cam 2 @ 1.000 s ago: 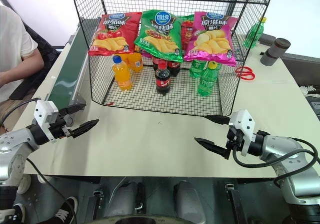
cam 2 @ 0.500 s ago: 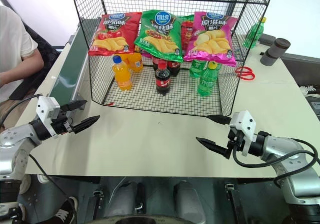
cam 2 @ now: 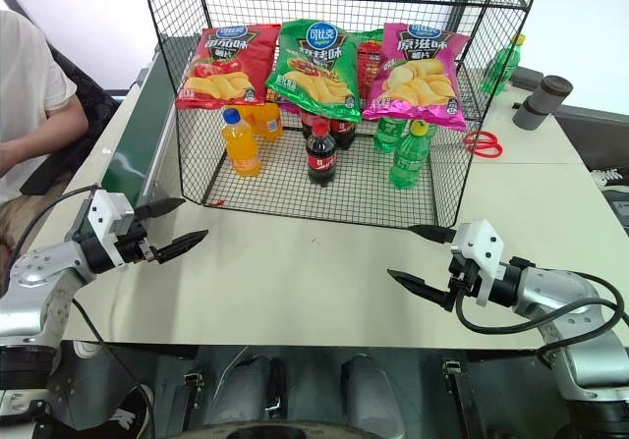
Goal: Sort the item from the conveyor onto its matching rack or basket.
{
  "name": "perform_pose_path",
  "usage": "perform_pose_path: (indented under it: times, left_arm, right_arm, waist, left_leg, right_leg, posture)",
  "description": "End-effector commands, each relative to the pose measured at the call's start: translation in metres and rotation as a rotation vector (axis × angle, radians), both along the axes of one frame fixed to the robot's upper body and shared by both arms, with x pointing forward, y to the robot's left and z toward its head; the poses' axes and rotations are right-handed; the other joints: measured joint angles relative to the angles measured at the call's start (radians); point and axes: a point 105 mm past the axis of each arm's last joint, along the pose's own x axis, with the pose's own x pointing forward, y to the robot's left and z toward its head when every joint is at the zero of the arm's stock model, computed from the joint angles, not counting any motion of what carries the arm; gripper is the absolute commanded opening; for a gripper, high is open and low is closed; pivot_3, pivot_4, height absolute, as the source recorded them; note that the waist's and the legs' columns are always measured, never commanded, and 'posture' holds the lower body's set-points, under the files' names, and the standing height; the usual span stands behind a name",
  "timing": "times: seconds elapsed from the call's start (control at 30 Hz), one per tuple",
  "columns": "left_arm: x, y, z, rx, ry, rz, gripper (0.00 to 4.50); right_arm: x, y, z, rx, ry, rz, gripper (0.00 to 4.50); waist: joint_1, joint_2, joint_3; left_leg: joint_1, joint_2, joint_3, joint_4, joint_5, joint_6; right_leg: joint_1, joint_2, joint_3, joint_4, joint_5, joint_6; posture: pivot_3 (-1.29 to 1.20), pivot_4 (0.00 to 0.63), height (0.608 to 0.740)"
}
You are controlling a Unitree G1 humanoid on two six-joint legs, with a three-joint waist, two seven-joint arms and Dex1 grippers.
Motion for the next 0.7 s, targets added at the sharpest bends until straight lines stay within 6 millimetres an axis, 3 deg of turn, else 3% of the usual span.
perform_pose_path:
  times: [0.03, 0.2, 0.4, 0.57, 0.7]
  left_arm:
    - [-0.001, -0.002, 0.004, 0.004, -0.019, -0.03, 4.5]
    - [-0.004, 0.001, -0.016, 0.077, 0.007, -0.042, 4.5]
    - [-0.002, -0.004, -0.011, 0.038, -0.012, -0.036, 4.5]
    - [-0.017, -0.005, -0.016, 0.017, 0.02, -0.084, 4.5]
    - [-0.013, -0.004, -0.015, 0.034, 0.003, -0.08, 4.5]
  right_arm:
    - [0.0, -0.001, 0.006, 0.004, -0.037, 0.002, 4.49]
    - [0.0, -0.001, 0.003, -0.011, -0.043, 0.004, 4.49]
    - [-0.003, -0.004, 0.002, -0.007, -0.036, -0.007, 4.49]
    - [-0.012, -0.009, -0.006, -0.035, -0.006, -0.005, 4.49]
    - [-0.011, -0.008, -0.003, -0.039, -0.014, -0.005, 4.49]
  waist:
    - [0.0, 0.0, 0.0]
    - [-0.001, 0.0, 0.0]
    - [0.001, 0.0, 0.0]
    - [-0.002, 0.0, 0.0]
    - [-0.001, 0.0, 0.0]
  left_leg:
    - [0.0, 0.0, 0.0, 0.0, 0.0, 0.0]
    - [0.0, 0.0, 0.0, 0.0, 0.0, 0.0]
    - [0.0, 0.0, 0.0, 0.0, 0.0, 0.0]
    - [0.0, 0.0, 0.0, 0.0, 0.0, 0.0]
    - [0.001, 0.0, 0.0, 0.0, 0.0, 0.0]
  right_leg:
    - [0.0, 0.0, 0.0, 0.0, 0.0, 0.0]
    - [0.0, 0.0, 0.0, 0.0, 0.0, 0.0]
    - [0.0, 0.0, 0.0, 0.0, 0.0, 0.0]
    - [0.0, 0.0, 0.0, 0.0, 0.0, 0.0]
    - [0.001, 0.0, 0.0, 0.001, 0.0, 0.0]
  posture:
    - [0.0, 0.15, 0.74]
    - [0.0, 0.15, 0.74]
    - [0.0, 0.15, 0.74]
    - [0.0, 0.15, 0.74]
    - [0.0, 0.15, 0.74]
